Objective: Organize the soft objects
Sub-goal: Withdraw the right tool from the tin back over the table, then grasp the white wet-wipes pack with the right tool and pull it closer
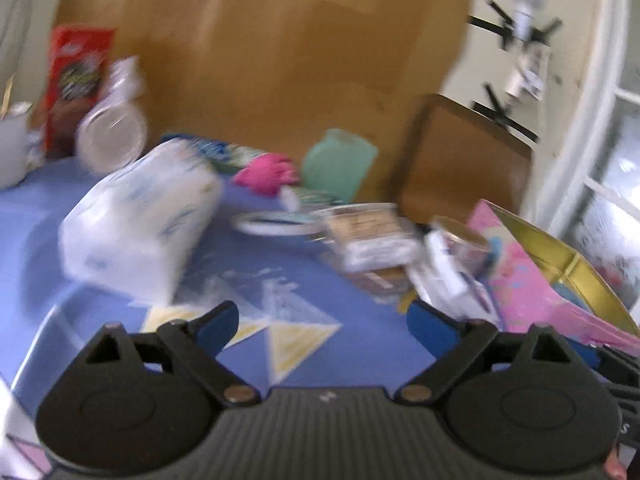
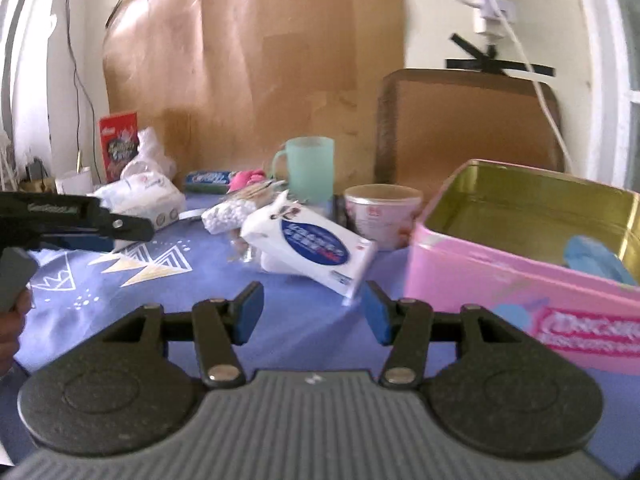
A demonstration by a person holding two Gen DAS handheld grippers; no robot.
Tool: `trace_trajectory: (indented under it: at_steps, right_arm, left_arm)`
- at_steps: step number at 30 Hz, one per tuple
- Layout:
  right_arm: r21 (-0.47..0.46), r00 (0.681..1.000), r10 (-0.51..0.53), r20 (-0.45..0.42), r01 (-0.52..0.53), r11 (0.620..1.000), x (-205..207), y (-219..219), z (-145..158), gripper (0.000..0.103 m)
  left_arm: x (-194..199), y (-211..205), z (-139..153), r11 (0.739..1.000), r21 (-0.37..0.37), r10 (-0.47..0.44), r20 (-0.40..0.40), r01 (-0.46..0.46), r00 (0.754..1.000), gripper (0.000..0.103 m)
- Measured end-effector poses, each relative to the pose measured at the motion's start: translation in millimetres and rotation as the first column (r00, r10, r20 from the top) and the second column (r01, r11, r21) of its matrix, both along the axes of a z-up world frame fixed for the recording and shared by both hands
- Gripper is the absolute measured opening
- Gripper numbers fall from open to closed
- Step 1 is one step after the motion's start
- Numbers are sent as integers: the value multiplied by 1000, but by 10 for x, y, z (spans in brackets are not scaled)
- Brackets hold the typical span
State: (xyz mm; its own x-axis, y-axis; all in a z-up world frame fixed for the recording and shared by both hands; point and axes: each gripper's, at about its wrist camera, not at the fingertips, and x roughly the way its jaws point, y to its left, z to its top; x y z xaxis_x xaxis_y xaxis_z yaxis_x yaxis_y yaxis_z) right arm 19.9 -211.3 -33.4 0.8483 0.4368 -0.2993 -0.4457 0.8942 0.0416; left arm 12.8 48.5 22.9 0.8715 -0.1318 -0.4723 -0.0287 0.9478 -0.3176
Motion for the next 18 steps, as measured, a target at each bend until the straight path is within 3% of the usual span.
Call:
trace_trajectory:
  at_steps: [4,7,11,12,14,18]
  right_arm:
    - [-121,1000,-5,23,8,993,256,260,39,57]
    - [-217,998,11,58,2,976,393,427,36,57]
    - [-249,995,67,72,-47,967,446,576,75,53]
    - [-261,994,78,79,-55,964,455,619,83,33]
    - [-303,992,68,103,-34,952,453,704,82,5]
    - [-296,992,67,109,-32,955,323,659,90,2]
  left_arm:
    - [21,147,-99,998,-65,14,-1,-14,1000,91]
    - [-27,155,-92,999,-48,12,27,-11,1000,92]
    - [-84,112,-77,1000,-23,7,60,-6,998,95]
    - [-106,115,-75,1000,-23,11,67,-9,998,95]
    - [-86,131,-75,999,-30,15,69,-13,997,95]
    - [-86,181,-83,998,-63,31,62,-27,998,95]
